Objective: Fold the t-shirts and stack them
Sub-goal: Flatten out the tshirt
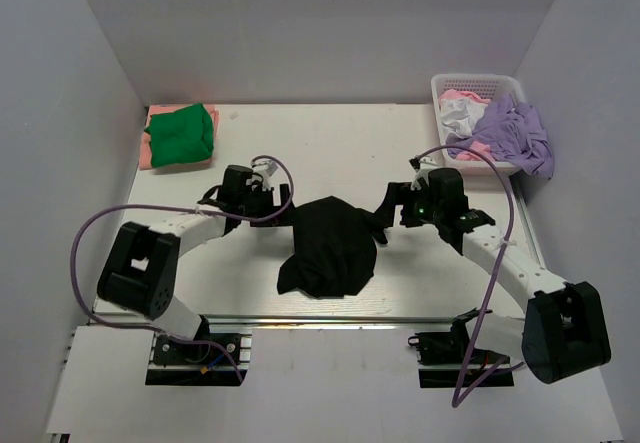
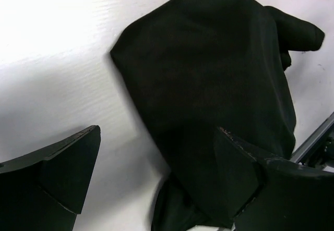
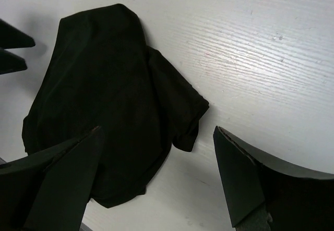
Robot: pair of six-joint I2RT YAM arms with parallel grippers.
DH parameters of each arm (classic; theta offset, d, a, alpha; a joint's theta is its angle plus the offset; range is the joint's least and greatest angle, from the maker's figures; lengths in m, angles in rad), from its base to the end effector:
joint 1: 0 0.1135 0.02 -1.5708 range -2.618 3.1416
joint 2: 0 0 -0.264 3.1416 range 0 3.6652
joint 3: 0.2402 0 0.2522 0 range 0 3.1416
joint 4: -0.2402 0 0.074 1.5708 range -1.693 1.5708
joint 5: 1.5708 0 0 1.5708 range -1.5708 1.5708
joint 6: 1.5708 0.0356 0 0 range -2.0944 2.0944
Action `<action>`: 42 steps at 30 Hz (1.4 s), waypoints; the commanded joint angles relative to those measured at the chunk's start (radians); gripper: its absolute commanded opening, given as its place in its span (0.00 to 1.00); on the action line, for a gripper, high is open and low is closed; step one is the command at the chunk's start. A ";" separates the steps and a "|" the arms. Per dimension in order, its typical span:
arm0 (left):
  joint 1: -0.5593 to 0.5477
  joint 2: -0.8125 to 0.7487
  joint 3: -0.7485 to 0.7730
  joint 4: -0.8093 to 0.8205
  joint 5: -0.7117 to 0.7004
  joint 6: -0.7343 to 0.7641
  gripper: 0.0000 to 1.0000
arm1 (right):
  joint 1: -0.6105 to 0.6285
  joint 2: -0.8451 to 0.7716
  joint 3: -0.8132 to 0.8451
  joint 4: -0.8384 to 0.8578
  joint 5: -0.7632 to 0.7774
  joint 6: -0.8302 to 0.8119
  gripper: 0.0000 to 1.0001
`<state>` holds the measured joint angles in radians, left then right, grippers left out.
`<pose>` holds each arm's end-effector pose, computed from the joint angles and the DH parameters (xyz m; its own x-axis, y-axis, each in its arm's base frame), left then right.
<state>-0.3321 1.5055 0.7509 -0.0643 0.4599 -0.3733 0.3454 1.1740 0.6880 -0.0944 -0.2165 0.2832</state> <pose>0.2734 -0.1110 0.1755 -0.8540 -0.0512 -0.5178 0.2871 0.7836 -0.5510 0.2360 0.0930 0.2360 -0.6350 0.0615 -0.7700 -0.3356 0.8759 0.3468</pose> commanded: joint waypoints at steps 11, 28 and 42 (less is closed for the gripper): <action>-0.088 0.214 0.146 0.050 -0.023 0.016 0.42 | 0.000 0.185 -0.007 0.130 -0.026 0.039 0.85; -0.097 -0.092 0.192 0.087 -0.064 0.152 0.00 | -0.002 0.100 0.104 0.217 -0.123 -0.039 0.00; -0.097 -0.549 0.358 0.078 -0.201 0.373 0.00 | 0.000 -0.353 0.343 0.177 0.051 -0.193 0.00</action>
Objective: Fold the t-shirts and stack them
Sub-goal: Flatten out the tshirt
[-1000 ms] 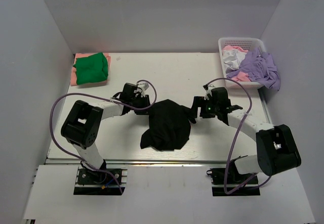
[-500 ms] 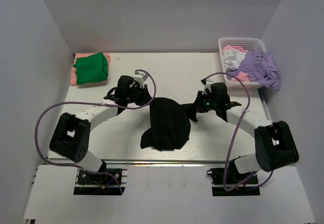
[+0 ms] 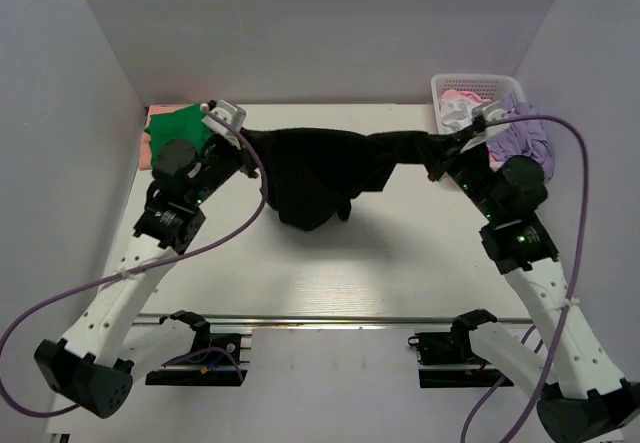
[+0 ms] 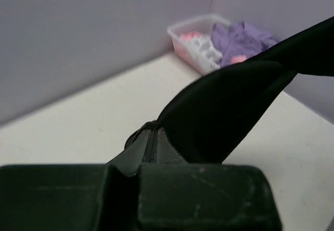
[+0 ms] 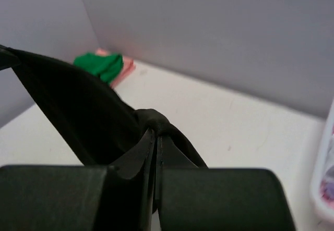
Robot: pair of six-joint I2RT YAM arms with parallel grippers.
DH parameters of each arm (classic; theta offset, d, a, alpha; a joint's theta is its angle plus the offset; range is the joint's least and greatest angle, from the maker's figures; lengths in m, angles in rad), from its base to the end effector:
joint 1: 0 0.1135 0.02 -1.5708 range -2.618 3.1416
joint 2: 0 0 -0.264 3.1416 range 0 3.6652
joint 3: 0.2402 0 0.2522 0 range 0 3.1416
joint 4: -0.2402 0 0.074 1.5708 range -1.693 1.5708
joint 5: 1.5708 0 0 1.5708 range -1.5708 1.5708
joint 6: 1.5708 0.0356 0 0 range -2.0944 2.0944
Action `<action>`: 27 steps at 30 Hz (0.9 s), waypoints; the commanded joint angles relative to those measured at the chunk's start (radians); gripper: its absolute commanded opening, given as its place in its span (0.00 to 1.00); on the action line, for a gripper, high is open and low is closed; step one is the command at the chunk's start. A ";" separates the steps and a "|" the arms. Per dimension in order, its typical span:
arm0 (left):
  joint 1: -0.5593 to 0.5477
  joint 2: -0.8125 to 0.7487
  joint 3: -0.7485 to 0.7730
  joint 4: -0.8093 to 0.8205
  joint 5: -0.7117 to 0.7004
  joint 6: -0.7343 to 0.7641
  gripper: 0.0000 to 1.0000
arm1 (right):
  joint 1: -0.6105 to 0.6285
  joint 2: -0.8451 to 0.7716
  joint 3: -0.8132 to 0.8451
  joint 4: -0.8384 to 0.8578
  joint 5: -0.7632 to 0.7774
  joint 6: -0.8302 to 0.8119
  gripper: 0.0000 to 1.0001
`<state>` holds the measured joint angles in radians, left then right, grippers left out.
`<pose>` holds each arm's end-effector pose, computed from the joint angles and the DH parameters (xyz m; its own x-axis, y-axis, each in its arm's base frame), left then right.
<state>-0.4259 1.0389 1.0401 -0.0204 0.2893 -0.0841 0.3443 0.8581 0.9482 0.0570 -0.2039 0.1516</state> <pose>0.2135 -0.1080 0.3992 -0.0725 -0.0555 -0.9958 0.6519 0.7530 -0.0894 0.1798 0.0721 0.4110 0.0580 0.1779 -0.9823 -0.5340 0.8369 0.1201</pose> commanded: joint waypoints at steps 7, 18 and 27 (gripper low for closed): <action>-0.004 -0.161 0.248 -0.010 -0.009 0.173 0.00 | 0.001 -0.073 0.296 0.006 -0.015 -0.148 0.00; 0.019 -0.234 0.468 -0.114 -0.002 0.251 0.00 | 0.002 -0.120 0.494 -0.037 0.072 -0.257 0.00; 0.019 -0.120 0.351 -0.073 -0.154 0.233 0.00 | -0.001 -0.004 0.402 0.007 0.246 -0.224 0.00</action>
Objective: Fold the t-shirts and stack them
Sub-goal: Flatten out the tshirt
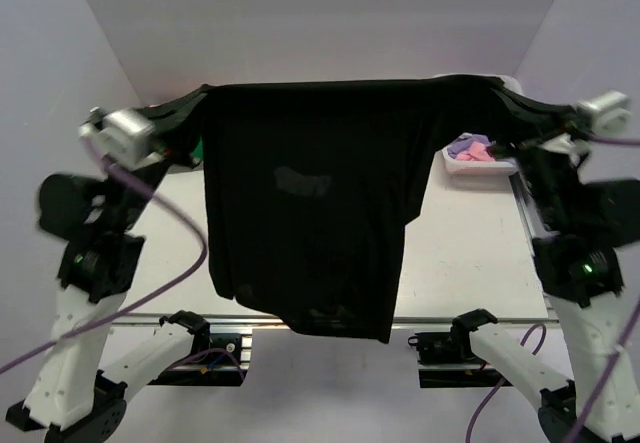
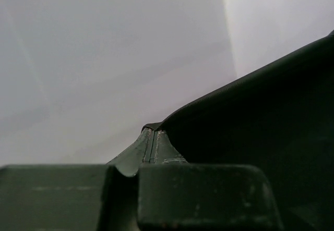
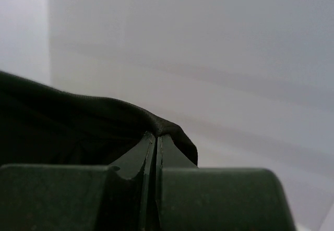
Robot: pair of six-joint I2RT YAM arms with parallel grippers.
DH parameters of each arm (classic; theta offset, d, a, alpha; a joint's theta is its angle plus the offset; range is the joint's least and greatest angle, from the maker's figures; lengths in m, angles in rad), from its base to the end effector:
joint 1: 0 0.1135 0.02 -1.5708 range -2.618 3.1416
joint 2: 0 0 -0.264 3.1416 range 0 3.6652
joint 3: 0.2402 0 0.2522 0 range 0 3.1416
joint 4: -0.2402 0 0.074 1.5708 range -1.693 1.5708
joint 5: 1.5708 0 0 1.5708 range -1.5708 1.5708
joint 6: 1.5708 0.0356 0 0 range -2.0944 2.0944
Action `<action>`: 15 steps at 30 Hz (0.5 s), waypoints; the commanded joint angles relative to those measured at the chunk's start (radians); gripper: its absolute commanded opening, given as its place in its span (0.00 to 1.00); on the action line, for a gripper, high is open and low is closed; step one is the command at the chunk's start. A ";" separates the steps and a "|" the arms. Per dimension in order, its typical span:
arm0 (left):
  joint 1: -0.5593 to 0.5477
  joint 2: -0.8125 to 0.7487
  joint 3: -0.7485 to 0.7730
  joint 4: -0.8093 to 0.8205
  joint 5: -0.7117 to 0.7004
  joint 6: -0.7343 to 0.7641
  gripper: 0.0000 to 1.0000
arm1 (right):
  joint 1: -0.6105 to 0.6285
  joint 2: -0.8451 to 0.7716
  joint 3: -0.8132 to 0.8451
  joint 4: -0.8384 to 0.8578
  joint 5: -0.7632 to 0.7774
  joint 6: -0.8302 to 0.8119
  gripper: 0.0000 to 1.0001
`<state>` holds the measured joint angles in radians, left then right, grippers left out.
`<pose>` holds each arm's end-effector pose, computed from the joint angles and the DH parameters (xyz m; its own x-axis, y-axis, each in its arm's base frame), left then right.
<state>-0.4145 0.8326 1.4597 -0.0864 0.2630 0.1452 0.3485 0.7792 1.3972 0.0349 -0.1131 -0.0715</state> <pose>0.0863 -0.0481 0.5569 0.5520 -0.0902 -0.8290 0.5185 0.8157 0.2565 0.0775 0.0324 0.5563 0.5998 0.1424 -0.7874 -0.3817 0.9158 -0.1251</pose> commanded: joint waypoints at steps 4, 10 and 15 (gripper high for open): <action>0.008 0.244 -0.200 0.033 -0.307 -0.045 0.00 | -0.008 0.198 -0.193 0.077 0.239 0.033 0.00; 0.017 0.651 -0.216 -0.059 -0.481 -0.191 0.67 | -0.019 0.460 -0.414 0.114 0.328 0.185 0.35; 0.026 0.874 -0.053 -0.245 -0.551 -0.260 1.00 | -0.032 0.739 -0.249 -0.115 0.290 0.240 0.77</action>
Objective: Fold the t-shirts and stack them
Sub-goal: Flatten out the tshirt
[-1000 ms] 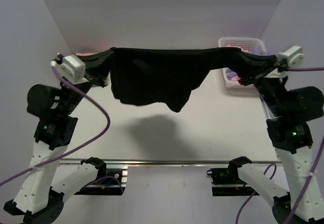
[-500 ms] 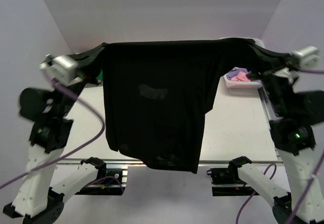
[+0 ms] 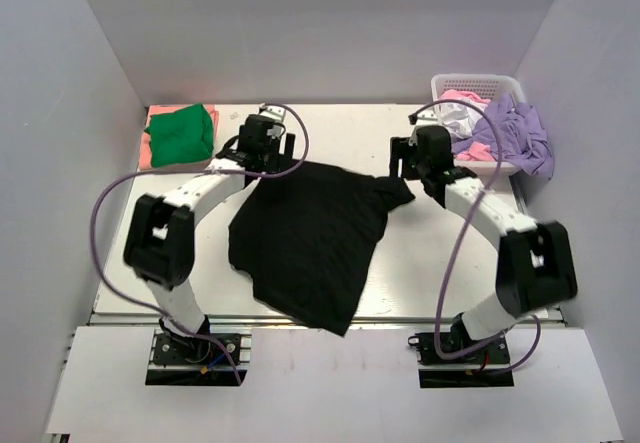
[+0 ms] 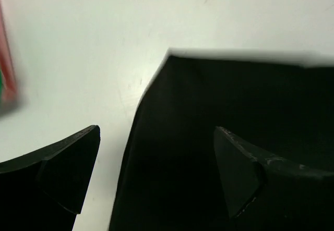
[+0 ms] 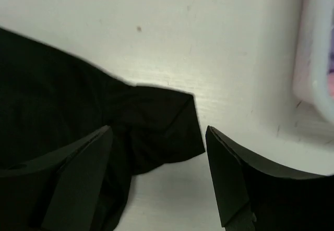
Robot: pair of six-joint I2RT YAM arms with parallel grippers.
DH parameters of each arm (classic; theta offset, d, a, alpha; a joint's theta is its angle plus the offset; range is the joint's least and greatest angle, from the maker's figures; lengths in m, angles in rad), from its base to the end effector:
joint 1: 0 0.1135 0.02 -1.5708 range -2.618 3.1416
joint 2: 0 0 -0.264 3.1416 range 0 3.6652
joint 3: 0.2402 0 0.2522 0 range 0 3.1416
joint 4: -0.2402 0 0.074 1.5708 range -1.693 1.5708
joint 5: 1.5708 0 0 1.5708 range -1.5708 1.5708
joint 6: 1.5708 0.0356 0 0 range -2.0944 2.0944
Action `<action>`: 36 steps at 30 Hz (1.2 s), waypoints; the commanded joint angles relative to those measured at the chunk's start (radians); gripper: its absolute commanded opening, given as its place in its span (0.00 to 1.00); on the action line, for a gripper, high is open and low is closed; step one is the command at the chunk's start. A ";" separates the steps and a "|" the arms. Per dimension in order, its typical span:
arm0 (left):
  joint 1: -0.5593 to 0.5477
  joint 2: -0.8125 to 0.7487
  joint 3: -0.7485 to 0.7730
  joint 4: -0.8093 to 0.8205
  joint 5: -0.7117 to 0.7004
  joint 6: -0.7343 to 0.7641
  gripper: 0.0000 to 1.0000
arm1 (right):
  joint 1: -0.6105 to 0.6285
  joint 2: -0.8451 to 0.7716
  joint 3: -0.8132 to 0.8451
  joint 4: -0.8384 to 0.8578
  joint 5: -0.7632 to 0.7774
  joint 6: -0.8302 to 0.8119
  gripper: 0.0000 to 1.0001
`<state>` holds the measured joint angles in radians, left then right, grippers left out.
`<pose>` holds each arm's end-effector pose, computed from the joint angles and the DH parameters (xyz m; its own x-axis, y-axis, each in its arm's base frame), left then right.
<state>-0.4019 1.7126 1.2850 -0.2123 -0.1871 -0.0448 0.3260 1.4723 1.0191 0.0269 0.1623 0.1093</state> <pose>0.3638 -0.1474 0.2628 -0.5600 0.1902 -0.8063 0.2222 0.9721 0.0750 0.3238 0.1034 0.2778 -0.4087 -0.0245 -0.9124 -0.1329 0.9906 0.0329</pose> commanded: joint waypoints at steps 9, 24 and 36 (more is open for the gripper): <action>0.014 -0.103 0.001 -0.104 -0.023 -0.148 1.00 | -0.012 0.082 0.148 -0.139 -0.058 0.049 0.82; -0.020 -0.289 -0.508 -0.092 0.348 -0.395 1.00 | -0.015 0.215 0.164 -0.147 -0.153 0.069 0.90; 0.046 0.050 -0.306 -0.099 0.140 -0.328 1.00 | -0.034 0.229 0.084 -0.142 -0.106 0.096 0.90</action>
<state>-0.3950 1.5986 0.8562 -0.2825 0.0628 -0.4339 0.3058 1.7485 1.1351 -0.1253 -0.0086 0.1848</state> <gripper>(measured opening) 0.992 0.904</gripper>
